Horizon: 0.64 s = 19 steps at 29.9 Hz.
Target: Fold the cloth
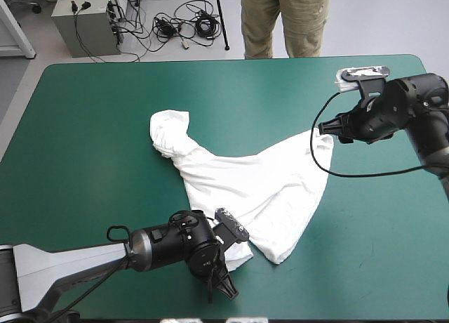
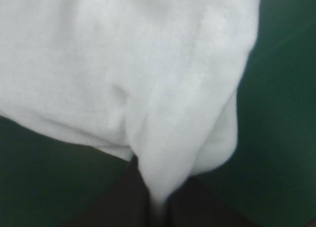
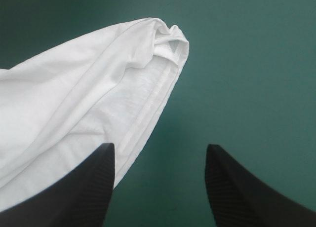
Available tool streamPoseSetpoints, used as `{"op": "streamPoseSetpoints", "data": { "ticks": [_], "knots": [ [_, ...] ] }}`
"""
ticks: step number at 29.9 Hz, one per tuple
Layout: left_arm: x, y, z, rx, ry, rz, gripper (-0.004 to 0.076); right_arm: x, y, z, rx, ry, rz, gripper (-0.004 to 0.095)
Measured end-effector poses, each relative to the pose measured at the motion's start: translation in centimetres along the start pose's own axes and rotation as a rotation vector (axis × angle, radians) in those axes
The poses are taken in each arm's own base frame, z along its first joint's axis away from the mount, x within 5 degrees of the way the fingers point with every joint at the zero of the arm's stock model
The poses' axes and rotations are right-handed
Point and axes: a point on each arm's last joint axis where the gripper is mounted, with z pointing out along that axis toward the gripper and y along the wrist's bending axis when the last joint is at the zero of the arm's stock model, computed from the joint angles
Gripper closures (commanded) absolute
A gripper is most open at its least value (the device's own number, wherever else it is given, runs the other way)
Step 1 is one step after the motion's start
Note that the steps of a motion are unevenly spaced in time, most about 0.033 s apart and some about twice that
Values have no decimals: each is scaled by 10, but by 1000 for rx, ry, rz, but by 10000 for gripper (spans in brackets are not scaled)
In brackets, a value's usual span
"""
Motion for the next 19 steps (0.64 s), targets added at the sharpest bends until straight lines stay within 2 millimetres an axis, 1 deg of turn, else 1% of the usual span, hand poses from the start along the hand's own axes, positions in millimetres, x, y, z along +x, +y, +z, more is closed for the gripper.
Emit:
{"op": "streamPoseSetpoints", "data": {
  "ticks": [4,7,13,19],
  "knots": [
    [0,0,0,-1,2,11,733,-13,1,48,6,48,18,329],
    [0,0,0,-1,4,21,733,-20,3,79,6,63,22,336],
    [1,0,0,-2,6,26,733,-31,4,126,9,109,20,341],
    [1,0,0,-1,8,25,733,-49,1,162,14,109,42,341]
  ]
}}
